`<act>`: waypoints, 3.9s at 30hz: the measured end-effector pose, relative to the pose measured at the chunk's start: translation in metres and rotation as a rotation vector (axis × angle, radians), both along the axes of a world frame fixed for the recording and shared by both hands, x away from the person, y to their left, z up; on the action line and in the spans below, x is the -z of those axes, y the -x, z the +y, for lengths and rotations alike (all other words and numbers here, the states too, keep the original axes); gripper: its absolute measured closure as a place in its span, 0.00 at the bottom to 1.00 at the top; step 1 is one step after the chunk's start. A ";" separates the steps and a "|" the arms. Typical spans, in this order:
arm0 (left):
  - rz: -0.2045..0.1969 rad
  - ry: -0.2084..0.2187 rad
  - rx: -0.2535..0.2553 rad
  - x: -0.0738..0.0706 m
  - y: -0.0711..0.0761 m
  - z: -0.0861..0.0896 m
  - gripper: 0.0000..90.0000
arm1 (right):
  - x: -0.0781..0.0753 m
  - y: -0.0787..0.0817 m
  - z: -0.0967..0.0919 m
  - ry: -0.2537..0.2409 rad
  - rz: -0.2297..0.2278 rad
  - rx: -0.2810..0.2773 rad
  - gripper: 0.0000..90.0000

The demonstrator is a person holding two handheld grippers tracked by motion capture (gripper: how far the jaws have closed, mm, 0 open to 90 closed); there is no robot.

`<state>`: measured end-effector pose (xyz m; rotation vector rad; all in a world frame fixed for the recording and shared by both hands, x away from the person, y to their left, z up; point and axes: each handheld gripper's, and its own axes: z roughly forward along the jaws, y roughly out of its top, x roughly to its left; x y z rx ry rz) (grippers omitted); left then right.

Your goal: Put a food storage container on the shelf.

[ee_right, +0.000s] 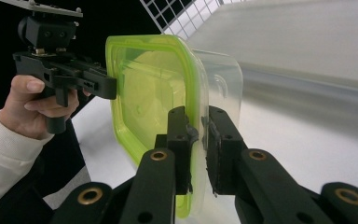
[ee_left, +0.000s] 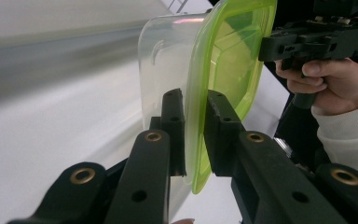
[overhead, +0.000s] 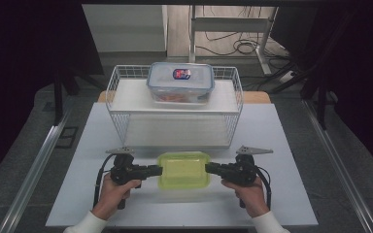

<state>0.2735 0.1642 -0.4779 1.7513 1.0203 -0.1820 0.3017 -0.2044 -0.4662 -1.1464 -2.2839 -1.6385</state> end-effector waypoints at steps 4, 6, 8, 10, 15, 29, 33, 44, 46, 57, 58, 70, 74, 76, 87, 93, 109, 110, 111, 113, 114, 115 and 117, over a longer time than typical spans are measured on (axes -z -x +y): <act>-0.014 -0.004 0.015 -0.006 0.001 0.001 0.89 | -0.007 0.002 0.000 0.009 -0.024 -0.007 0.89; -0.023 -0.001 0.015 -0.010 0.001 0.001 0.89 | -0.010 0.002 0.000 0.006 -0.036 -0.011 0.89; -0.034 0.004 0.018 -0.014 0.001 0.002 0.89 | -0.016 0.002 0.000 0.007 -0.052 -0.015 0.89; -0.041 0.003 0.019 -0.018 0.001 0.001 0.89 | -0.021 0.003 0.000 0.007 -0.071 -0.011 0.89; -0.048 -0.007 0.021 -0.021 -0.002 0.002 0.89 | -0.021 0.001 0.001 0.009 -0.071 -0.003 0.89; -0.108 -0.002 0.027 -0.066 -0.015 0.008 0.89 | -0.052 -0.007 0.003 -0.044 -0.111 -0.004 0.89; -0.122 -0.005 0.031 -0.079 -0.019 0.008 0.89 | -0.069 -0.010 0.004 -0.045 -0.141 -0.003 0.89; -0.139 0.004 0.026 -0.102 -0.028 0.008 0.89 | -0.097 -0.016 0.004 -0.037 -0.170 0.003 0.89; -0.144 0.001 0.024 -0.105 -0.029 0.008 0.89 | -0.100 -0.017 0.005 -0.042 -0.173 0.003 0.89; -0.162 -0.001 0.026 -0.131 -0.041 0.009 0.89 | -0.128 -0.027 0.005 -0.039 -0.200 -0.003 0.89; -0.162 0.002 0.026 -0.133 -0.044 0.009 0.89 | -0.131 -0.028 0.006 -0.034 -0.205 -0.002 0.89; -0.167 -0.009 0.018 -0.159 -0.061 0.010 0.89 | -0.160 -0.046 0.009 -0.021 -0.230 0.007 0.90; -0.178 -0.019 0.014 -0.169 -0.066 0.011 0.89 | -0.166 -0.050 0.010 -0.023 -0.239 0.008 0.90; -0.179 -0.019 0.014 -0.174 -0.069 0.012 0.89 | -0.170 -0.053 0.011 -0.025 -0.242 0.009 0.90; -0.192 -0.044 -0.003 -0.201 -0.097 0.015 0.89 | -0.193 -0.078 0.018 -0.025 -0.252 0.028 0.90; -0.204 -0.048 -0.006 -0.218 -0.117 0.018 0.89 | -0.206 -0.097 0.020 -0.045 -0.258 0.034 0.90; -0.141 -0.049 -0.017 -0.227 -0.168 0.030 0.89 | -0.215 -0.147 0.033 -0.064 -0.181 0.063 0.90; -0.137 -0.052 -0.019 -0.225 -0.170 0.030 0.89 | -0.213 -0.150 0.034 -0.068 -0.173 0.070 0.89; -0.127 -0.054 -0.023 -0.223 -0.173 0.031 0.89 | -0.212 -0.153 0.035 -0.066 -0.170 0.074 0.89; -0.110 0.004 -0.030 -0.219 -0.179 0.033 0.89 | -0.208 -0.159 0.035 -0.075 -0.159 0.085 0.89; -0.109 0.009 -0.029 -0.218 -0.180 0.034 0.89 | -0.206 -0.162 0.035 -0.094 -0.150 0.086 0.89; -0.103 0.015 -0.033 -0.218 -0.182 0.034 0.89 | -0.205 -0.164 0.035 -0.099 -0.149 0.088 0.89; -0.098 0.018 -0.050 -0.218 -0.185 0.033 0.88 | -0.204 -0.167 0.035 -0.111 -0.138 0.090 0.88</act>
